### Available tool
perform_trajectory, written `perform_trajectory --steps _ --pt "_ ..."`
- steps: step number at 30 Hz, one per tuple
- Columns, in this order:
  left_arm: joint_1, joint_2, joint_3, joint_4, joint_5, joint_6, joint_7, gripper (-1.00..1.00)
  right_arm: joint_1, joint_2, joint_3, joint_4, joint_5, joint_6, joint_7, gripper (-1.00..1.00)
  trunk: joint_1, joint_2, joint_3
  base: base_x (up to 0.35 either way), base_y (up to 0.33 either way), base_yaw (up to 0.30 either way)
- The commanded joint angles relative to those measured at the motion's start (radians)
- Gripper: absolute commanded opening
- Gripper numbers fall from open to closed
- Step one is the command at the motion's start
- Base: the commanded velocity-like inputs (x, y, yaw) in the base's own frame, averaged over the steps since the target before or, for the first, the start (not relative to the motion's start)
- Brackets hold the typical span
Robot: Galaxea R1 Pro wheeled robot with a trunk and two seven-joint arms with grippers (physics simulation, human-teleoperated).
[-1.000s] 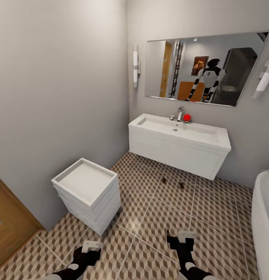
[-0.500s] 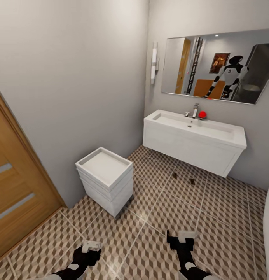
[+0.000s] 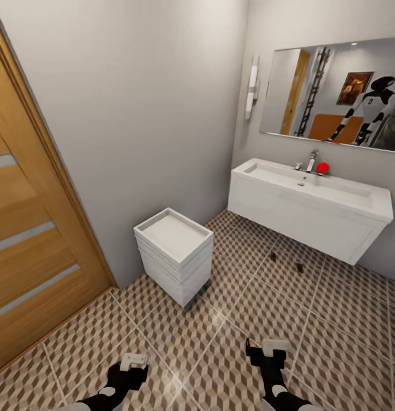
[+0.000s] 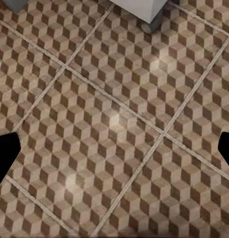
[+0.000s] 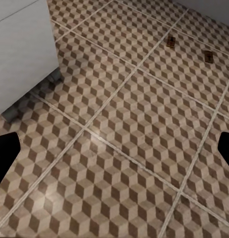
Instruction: Take the four mousetraps from the cabinet in the bathroom and place them on the bathroom floor. Make sure all four end up on the same floor surface, and ensure that at least two of them are either under or directly next to the same bathroom sink.
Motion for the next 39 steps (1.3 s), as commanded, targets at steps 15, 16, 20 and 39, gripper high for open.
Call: perform_trajectory --steps 15,16,20,39 --pt "-0.002 -0.001 -0.009 0.005 0.009 -0.007 0.001 1.00 -0.001 0.000 0.009 0.001 -0.007 -0.003 -0.005 1.00 0.001 -0.002 -0.019 -0.002 0.000 0.215" --pt "-0.002 -0.001 -0.009 0.005 0.009 -0.007 0.001 1.00 -0.001 0.000 0.009 0.001 -0.007 -0.003 -0.005 1.00 0.001 -0.002 -0.020 0.000 0.000 0.215" --pt "-0.002 -0.001 -0.009 0.005 0.009 -0.007 0.001 1.00 -0.001 0.000 0.009 0.001 -0.007 -0.003 -0.005 1.00 0.001 -0.002 -0.025 0.000 0.000 0.215" --pt "-0.002 -0.001 -0.009 0.005 0.009 -0.007 0.001 1.00 -0.001 0.000 0.009 0.001 -0.007 -0.003 -0.006 1.00 0.001 -0.002 -0.045 0.000 0.000 0.224"
